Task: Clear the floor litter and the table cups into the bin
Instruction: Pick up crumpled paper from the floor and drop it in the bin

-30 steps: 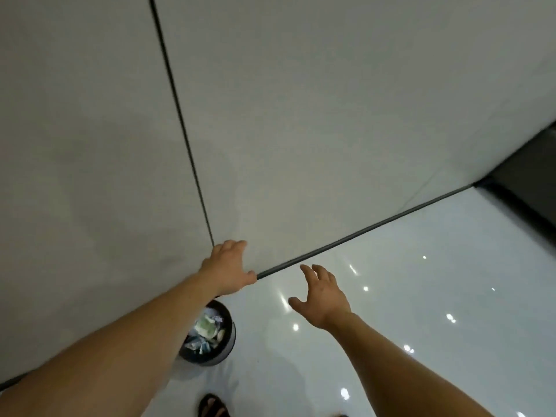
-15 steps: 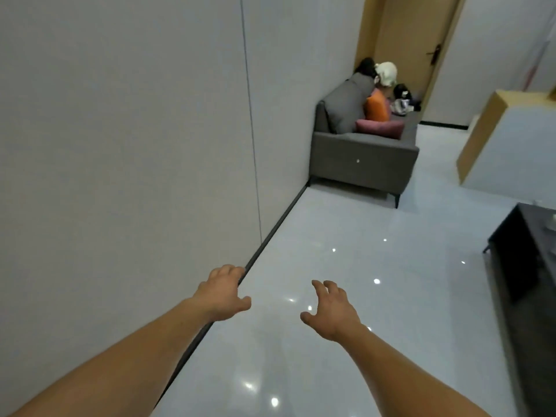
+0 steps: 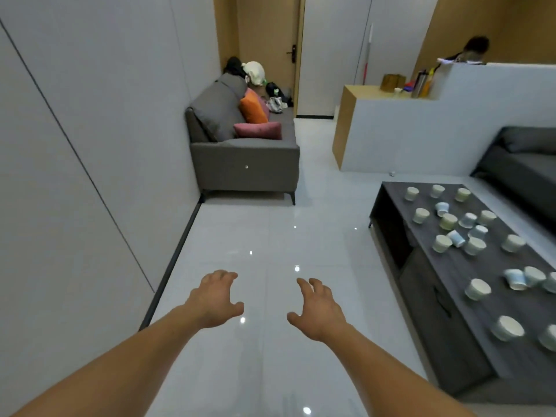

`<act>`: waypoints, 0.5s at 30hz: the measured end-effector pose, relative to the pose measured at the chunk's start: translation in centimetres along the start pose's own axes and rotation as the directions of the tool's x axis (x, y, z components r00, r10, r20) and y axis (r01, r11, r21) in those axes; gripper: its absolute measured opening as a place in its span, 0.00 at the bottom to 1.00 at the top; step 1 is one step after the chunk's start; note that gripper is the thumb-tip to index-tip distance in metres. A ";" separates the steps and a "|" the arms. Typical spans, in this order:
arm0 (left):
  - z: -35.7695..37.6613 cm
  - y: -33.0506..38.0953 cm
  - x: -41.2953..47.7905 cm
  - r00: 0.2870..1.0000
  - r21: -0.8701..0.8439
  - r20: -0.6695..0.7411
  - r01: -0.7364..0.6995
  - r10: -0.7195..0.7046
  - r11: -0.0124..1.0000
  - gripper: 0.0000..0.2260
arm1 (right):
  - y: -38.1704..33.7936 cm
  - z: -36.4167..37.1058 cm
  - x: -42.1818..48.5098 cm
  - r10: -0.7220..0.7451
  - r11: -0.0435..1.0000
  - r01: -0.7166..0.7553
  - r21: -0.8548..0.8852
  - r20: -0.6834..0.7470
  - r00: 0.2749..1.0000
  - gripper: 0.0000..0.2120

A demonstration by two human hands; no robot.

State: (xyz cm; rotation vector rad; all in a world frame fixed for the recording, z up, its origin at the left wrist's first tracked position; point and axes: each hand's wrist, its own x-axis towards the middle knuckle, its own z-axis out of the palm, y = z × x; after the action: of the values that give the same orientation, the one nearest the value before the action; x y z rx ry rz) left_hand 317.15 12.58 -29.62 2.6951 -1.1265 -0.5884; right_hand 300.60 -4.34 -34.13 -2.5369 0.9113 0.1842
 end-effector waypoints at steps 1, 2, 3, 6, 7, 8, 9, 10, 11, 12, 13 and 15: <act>-0.8 0.5 2.4 1.000 -0.012 -0.002 -0.022 0.022 1.000 0.34 | 0.5 -1.0 1.7 0.029 1.000 -0.028 0.002 -0.010 1.000 0.40; -1.6 1.1 4.7 0.999 -0.021 0.001 -0.039 0.039 0.999 0.34 | 0.9 -1.9 3.4 0.052 0.999 -0.052 0.000 -0.017 0.998 0.40; -2.4 1.7 6.9 0.998 -0.024 0.007 -0.058 0.058 0.998 0.34 | 1.2 -2.9 5.0 0.072 0.997 -0.072 -0.003 -0.023 0.997 0.40; -4.8 3.6 13.6 0.990 0.005 0.010 -0.138 0.138 0.990 0.34 | 2.5 -5.5 9.9 0.114 0.993 -0.114 0.014 -0.065 0.991 0.39; -5.6 4.3 16.0 0.987 0.015 0.003 -0.160 0.160 0.987 0.34 | 3.1 -6.3 11.5 0.129 0.992 -0.128 0.020 -0.079 0.989 0.39; -6.2 5.2 18.2 0.984 0.026 0.000 -0.178 0.178 0.984 0.34 | 3.8 -7.2 12.9 0.147 0.989 -0.145 0.019 -0.082 0.986 0.39; -6.6 6.2 20.4 0.981 0.034 0.002 -0.193 0.193 0.981 0.34 | 4.7 -8.0 14.4 0.167 0.986 -0.166 0.018 -0.083 0.983 0.39; -6.8 7.3 22.6 0.979 0.041 0.007 -0.205 0.205 0.978 0.34 | 5.9 -8.8 15.9 0.184 0.983 -0.184 0.017 -0.088 0.979 0.39; -7.0 8.6 24.7 0.976 0.050 0.017 -0.218 0.218 0.975 0.34 | 7.1 -9.6 17.5 0.199 0.980 -0.198 0.017 -0.097 0.975 0.39; -7.1 10.1 27.0 0.972 0.059 0.026 -0.236 0.235 0.970 0.34 | 8.4 -10.5 19.4 0.214 0.977 -0.213 0.021 -0.110 0.971 0.40; -7.1 11.6 29.2 0.966 0.070 0.038 -0.256 0.254 0.964 0.34 | 9.6 -11.5 21.3 0.230 0.973 -0.229 0.025 -0.117 0.966 0.40; -7.1 14.8 33.7 0.956 0.089 0.051 -0.293 0.290 0.952 0.34 | 12.4 -13.7 25.4 0.244 0.970 -0.243 0.025 -0.127 0.961 0.40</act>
State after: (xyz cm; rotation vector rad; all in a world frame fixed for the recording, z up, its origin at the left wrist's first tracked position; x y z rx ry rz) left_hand 332.03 -21.80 -28.69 2.5297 -1.5636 -0.5498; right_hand 312.12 -33.55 -33.01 -2.4454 1.2731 0.0895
